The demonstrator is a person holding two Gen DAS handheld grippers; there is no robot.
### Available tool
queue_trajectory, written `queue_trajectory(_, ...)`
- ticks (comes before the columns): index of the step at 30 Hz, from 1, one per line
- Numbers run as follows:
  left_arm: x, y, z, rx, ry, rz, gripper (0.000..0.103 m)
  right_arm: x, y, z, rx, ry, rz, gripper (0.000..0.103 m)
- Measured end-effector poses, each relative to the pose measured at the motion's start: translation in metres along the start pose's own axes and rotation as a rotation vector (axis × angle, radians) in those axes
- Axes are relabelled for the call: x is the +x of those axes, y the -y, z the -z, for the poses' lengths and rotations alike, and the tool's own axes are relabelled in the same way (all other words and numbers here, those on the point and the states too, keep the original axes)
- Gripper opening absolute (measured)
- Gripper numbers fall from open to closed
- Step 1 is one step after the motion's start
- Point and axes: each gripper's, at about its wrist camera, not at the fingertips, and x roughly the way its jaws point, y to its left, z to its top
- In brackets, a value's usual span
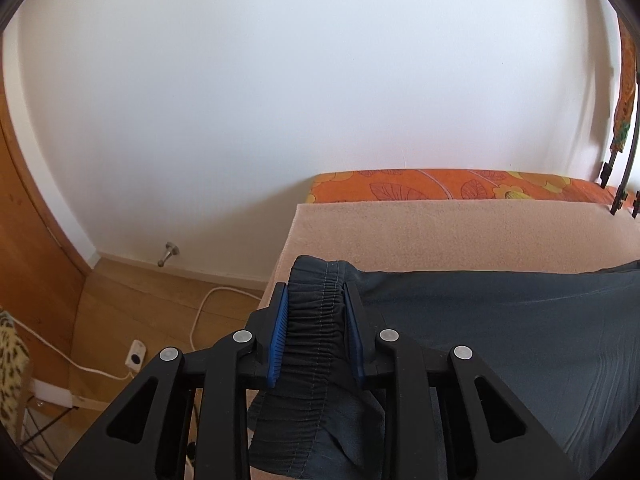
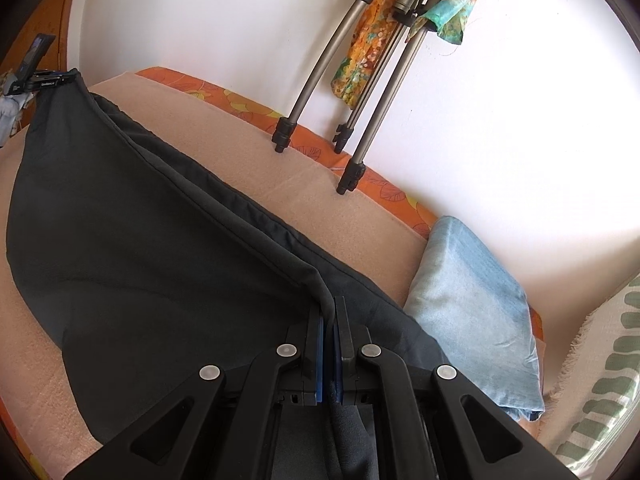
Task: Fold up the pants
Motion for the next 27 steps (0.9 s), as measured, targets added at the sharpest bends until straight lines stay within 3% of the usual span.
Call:
queue_trajectory(5, 0.021, 0.001, -0.014, 0.005, -0.043, -0.053, 0.025, 0.029, 0.009, -0.034, -0.017, 0.013, 0.044, 0.001)
queue_trajectory(9, 0.042, -0.001, -0.01, -0.003, -0.103, -0.094, 0.025, 0.071, 0.0, -0.052, -0.058, -0.03, 0.057, 0.001)
queue_trajectory(17, 0.055, -0.007, 0.002, -0.003, -0.164, -0.134, 0.029, 0.122, -0.021, -0.051, -0.103, -0.107, 0.027, 0.002)
queue_trajectory(19, 0.048, -0.007, -0.002, -0.006, -0.149, -0.163, 0.038, 0.122, -0.019, -0.05, -0.083, -0.113, 0.0, 0.023)
queue_trajectory(20, 0.044, -0.007, -0.005, -0.005, -0.139, -0.172, 0.04, 0.117, -0.016, -0.05, -0.069, -0.099, 0.008, 0.042)
queue_trajectory(21, 0.039, -0.007, -0.007, -0.004, -0.132, -0.177, 0.044, 0.11, -0.012, -0.05, -0.057, -0.077, -0.003, 0.049)
queue_trajectory(25, 0.014, -0.004, -0.016, -0.001, -0.09, -0.184, 0.044, 0.076, 0.014, -0.044, 0.044, -0.018, -0.048, 0.056)
queue_trajectory(27, -0.004, 0.004, -0.02, -0.001, -0.06, -0.144, 0.045, 0.056, 0.032, -0.036, 0.106, 0.01, -0.074, 0.059)
